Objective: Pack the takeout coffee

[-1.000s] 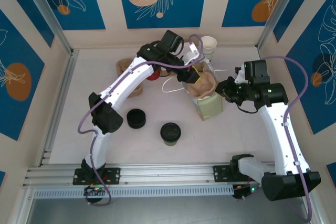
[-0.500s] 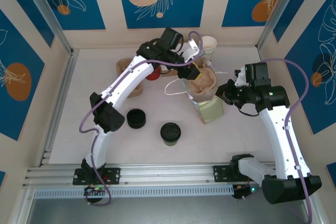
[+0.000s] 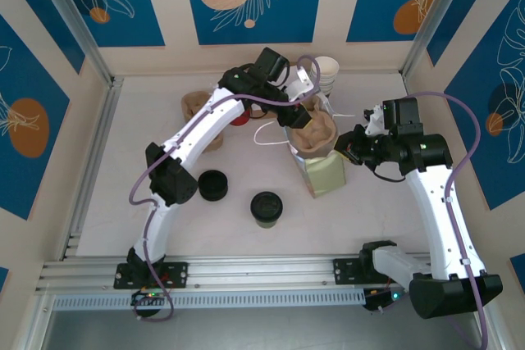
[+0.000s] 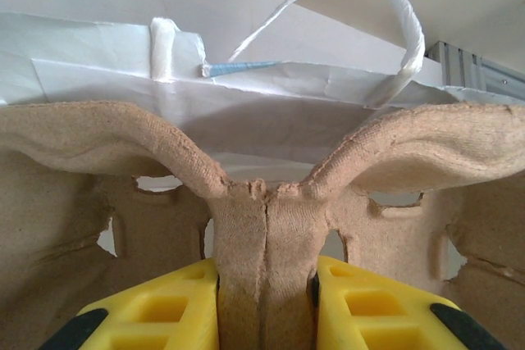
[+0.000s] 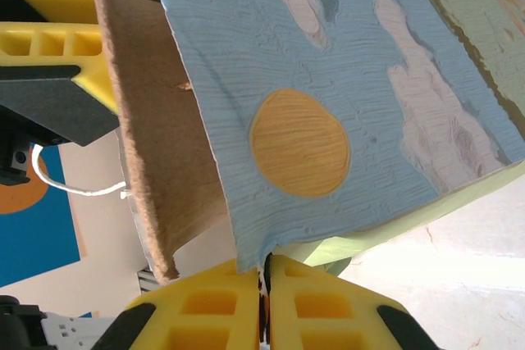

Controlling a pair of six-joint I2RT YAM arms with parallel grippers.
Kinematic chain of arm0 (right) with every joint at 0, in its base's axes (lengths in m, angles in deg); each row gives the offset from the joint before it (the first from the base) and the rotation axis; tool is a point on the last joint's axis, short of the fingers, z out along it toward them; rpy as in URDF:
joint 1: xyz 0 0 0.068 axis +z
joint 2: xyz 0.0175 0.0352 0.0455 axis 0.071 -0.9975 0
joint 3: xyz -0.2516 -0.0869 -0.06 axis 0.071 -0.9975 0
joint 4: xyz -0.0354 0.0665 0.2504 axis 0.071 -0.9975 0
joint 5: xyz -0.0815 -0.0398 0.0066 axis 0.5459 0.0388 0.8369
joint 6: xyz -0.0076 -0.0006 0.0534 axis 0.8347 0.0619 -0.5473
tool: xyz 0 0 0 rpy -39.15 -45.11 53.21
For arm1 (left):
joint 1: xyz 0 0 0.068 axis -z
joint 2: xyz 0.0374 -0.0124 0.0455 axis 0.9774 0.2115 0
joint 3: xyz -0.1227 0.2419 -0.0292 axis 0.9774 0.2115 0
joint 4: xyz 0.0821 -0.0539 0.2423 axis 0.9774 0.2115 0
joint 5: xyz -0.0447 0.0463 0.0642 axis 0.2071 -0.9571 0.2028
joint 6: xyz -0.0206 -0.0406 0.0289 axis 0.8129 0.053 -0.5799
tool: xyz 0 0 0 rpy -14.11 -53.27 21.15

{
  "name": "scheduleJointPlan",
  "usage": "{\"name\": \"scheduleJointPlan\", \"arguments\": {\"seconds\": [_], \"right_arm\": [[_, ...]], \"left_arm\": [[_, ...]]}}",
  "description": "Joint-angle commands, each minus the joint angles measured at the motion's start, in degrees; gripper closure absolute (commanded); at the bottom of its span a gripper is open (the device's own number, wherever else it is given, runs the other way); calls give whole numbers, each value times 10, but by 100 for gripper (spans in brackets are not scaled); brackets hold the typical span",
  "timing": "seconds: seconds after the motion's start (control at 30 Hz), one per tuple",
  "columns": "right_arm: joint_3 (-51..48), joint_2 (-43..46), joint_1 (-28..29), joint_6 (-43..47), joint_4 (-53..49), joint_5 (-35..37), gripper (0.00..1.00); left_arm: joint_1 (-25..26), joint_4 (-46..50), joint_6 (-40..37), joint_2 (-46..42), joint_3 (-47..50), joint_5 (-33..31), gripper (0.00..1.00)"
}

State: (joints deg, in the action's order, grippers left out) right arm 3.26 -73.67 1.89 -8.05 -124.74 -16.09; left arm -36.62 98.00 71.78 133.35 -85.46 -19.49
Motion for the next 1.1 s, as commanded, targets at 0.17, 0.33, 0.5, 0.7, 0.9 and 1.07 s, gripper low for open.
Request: {"name": "scheduleJointPlan", "arguments": {"seconds": [0.17, 0.33, 0.5, 0.7, 0.9, 1.07], "right_arm": [[0, 10, -2, -8, -21, -23, 89], [-1, 12, -2, -12, -20, -23, 89], [-4, 14, -2, -18, -14, -27, 89], [-14, 17, -1, -26, -6, -32, 89], [-20, 19, 2, -29, -1, -32, 89], [-23, 22, 4, -31, 2, -32, 89]], "left_arm": [[12, 24, -38, 13, -9, -23, 72], [27, 35, -60, 14, -8, -42, 72], [43, 47, -81, 12, -8, -81, 72], [63, 66, -98, 11, -10, -137, 72], [82, 78, -108, 13, -15, -185, 72], [95, 92, -113, 29, -36, -212, 72]]}}
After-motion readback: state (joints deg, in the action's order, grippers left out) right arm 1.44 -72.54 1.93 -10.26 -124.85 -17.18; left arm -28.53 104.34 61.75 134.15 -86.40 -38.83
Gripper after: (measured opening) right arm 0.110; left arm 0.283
